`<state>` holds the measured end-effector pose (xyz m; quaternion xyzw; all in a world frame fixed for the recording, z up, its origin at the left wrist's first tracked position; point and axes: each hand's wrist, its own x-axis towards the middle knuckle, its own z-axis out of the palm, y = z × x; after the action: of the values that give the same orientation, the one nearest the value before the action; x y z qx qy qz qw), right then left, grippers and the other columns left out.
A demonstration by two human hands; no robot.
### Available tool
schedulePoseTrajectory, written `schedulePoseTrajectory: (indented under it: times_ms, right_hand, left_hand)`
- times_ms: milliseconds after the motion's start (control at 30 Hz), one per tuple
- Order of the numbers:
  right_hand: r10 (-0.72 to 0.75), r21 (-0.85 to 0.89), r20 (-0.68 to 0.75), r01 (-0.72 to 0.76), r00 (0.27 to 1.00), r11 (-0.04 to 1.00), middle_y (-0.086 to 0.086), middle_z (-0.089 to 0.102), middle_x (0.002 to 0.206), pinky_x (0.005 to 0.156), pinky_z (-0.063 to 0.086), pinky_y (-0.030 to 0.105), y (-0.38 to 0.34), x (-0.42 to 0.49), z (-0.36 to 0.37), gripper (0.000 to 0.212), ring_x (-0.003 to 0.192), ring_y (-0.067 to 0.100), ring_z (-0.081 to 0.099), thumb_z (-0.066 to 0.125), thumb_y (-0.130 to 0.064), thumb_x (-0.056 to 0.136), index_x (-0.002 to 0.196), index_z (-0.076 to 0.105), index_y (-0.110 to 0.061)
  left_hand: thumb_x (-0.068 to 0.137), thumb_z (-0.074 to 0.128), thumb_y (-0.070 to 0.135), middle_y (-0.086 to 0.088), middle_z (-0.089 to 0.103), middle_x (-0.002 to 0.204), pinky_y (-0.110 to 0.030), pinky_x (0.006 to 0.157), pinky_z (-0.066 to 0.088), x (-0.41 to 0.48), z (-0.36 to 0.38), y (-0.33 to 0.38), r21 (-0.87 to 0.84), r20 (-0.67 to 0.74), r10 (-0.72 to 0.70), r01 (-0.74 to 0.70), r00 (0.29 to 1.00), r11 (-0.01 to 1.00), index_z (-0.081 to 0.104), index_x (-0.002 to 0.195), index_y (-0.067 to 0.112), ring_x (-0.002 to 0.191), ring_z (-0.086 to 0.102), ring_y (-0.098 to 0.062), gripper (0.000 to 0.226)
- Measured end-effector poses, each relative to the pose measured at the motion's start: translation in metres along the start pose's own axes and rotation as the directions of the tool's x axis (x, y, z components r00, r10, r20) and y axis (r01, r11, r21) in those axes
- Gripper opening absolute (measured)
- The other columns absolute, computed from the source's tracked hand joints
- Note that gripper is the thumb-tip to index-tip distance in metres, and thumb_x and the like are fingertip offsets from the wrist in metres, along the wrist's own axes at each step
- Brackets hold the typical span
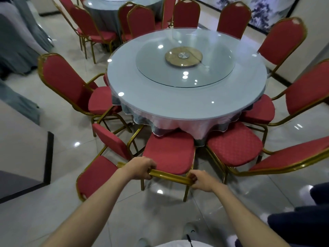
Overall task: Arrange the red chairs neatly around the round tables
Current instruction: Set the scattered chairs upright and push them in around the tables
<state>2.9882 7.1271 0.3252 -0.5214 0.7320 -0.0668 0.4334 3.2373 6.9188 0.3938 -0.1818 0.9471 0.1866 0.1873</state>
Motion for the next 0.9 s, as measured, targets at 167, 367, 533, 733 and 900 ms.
schedulePoseTrajectory:
  times_ms: [167,367,533,733,900]
  right_hand:
    - [-0.096,0.179,0.044,0.087,0.994,0.980,-0.010,0.072,0.113,0.090,0.056,0.018,-0.030,0.001,-0.026,0.045,0.102,0.002,0.068,0.086,-0.038,0.081,0.120,0.069,-0.024]
    - [-0.208,0.210,-0.025,0.209,0.978,0.955,-0.017,0.073,0.109,0.091,0.053,0.020,-0.086,0.021,-0.026,0.029,0.101,-0.003,0.067,0.073,-0.050,0.090,0.114,0.071,-0.034]
    - [-0.282,0.168,-0.128,0.301,0.951,0.939,-0.019,0.072,0.106,0.086,0.053,0.018,-0.148,0.045,-0.009,0.016,0.097,-0.004,0.066,0.066,-0.039,0.097,0.110,0.074,-0.035]
    - [-0.264,-0.060,-0.232,0.257,0.936,0.965,-0.019,0.067,0.095,0.074,0.047,0.023,-0.223,0.086,0.031,0.008,0.087,-0.003,0.061,0.064,-0.034,0.096,0.099,0.071,-0.037]
    - [-0.247,-0.164,-0.311,0.204,0.918,0.965,-0.011,0.071,0.091,0.074,0.052,0.034,-0.294,0.126,0.062,0.008,0.082,0.009,0.065,0.064,-0.028,0.093,0.093,0.070,-0.034]
  left_hand:
    - [0.083,0.071,0.030,0.013,0.059,0.090,-0.037,0.077,0.056,-0.023,0.012,-0.009,-0.166,-0.139,-0.032,0.009,0.990,0.986,0.061,0.094,0.031,0.085,0.057,-0.006,0.015]
    - [0.091,0.072,0.027,0.021,0.061,0.100,-0.022,0.082,0.053,-0.072,0.025,-0.025,-0.380,-0.361,-0.264,0.118,0.894,0.918,0.065,0.108,0.039,0.096,0.058,0.002,0.022]
    - [0.093,0.069,0.024,0.023,0.064,0.104,-0.027,0.082,0.058,-0.123,0.045,-0.069,-0.524,-0.358,-0.439,0.212,0.824,0.825,0.066,0.111,0.044,0.097,0.062,0.002,0.027]
    - [0.093,0.070,0.015,0.017,0.070,0.103,-0.025,0.088,0.056,-0.201,0.066,-0.135,-0.652,-0.322,-0.549,0.239,0.771,0.719,0.070,0.101,0.039,0.097,0.065,0.000,0.025]
    - [0.095,0.064,0.006,0.014,0.073,0.104,-0.015,0.085,0.050,-0.267,0.089,-0.188,-0.779,-0.285,-0.669,0.241,0.687,0.579,0.076,0.103,0.024,0.099,0.065,0.002,0.023]
